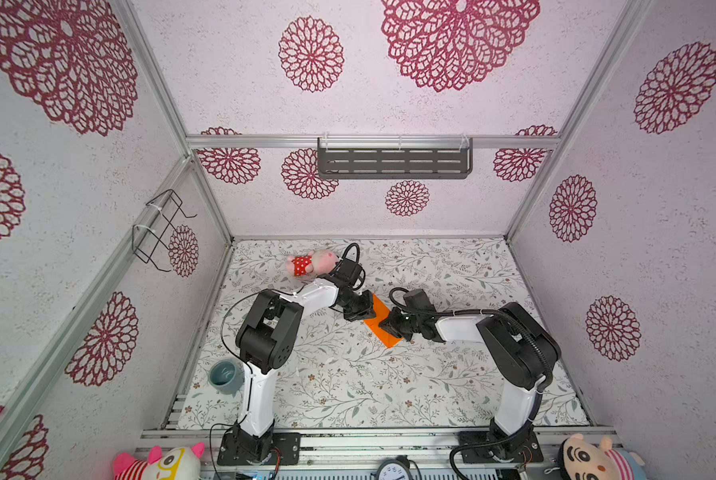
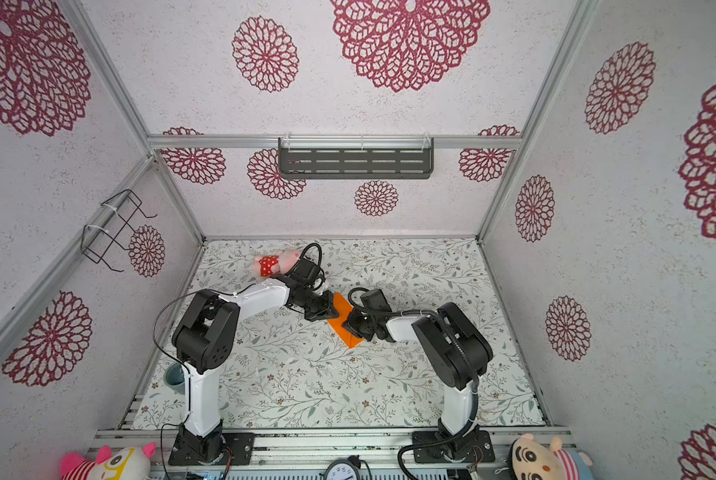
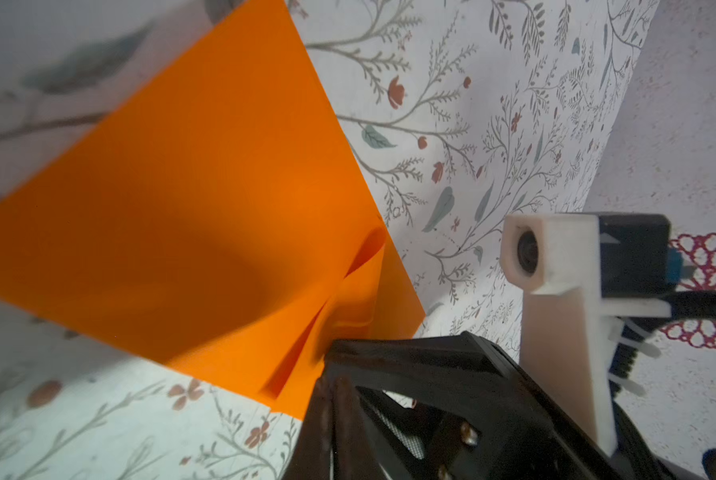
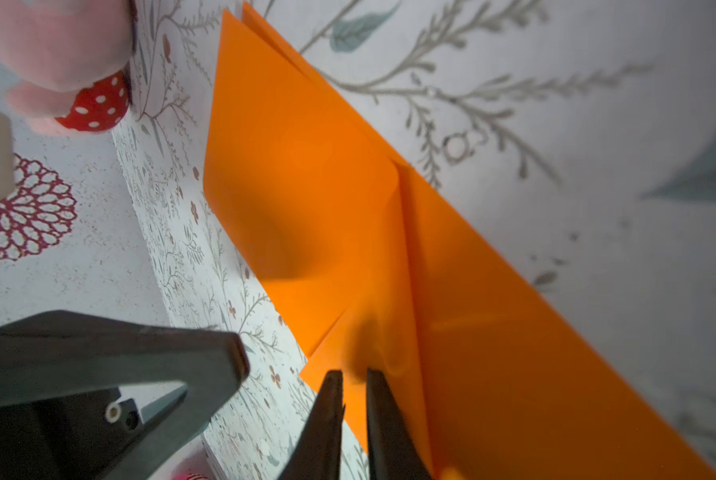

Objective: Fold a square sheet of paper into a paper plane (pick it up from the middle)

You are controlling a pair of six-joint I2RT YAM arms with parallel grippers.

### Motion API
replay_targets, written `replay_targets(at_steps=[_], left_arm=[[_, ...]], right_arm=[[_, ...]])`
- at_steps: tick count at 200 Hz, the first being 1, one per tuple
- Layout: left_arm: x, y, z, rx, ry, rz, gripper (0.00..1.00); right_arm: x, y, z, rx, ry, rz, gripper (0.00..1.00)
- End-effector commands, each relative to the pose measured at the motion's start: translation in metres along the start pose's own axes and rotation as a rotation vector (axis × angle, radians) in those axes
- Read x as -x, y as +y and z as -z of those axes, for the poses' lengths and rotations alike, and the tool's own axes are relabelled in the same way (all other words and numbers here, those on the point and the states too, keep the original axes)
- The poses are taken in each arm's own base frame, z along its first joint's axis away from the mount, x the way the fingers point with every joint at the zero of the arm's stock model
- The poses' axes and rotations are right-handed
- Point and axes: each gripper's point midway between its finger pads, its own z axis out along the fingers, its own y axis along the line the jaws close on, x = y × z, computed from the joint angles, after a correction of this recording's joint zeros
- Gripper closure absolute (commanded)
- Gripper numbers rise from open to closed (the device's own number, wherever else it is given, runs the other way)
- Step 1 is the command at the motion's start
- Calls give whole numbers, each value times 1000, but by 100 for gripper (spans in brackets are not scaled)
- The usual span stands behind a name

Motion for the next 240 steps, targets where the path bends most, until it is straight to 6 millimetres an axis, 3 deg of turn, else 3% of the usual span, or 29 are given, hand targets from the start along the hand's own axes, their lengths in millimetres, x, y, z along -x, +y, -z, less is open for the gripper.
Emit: replay_targets(at_steps=[1, 93, 120, 136, 155, 189, 240], left_arm=[[-6, -1, -12, 0, 30, -10, 98], [-27, 27, -26, 142, 108, -54, 100], [-34, 45, -25, 225, 128, -74, 100], [-38, 58, -25, 279, 143, -81, 100], [-41, 68, -26, 319, 157, -84, 100], [-40, 74, -28, 348, 155, -83, 100], [-42, 82, -29, 380, 162, -73, 100]], right_arm=[[-16, -44, -6, -148, 45, -46, 86], [-16, -44, -5, -146, 43, -45, 88], [-11, -33, 0, -120, 28, -4, 88], [-8, -13, 7, -50, 25, 60, 88], [-19, 2, 14, 15, 83, 127, 88], [-39, -6, 22, 12, 149, 147, 90], [-49, -6, 22, 7, 191, 167, 90]])
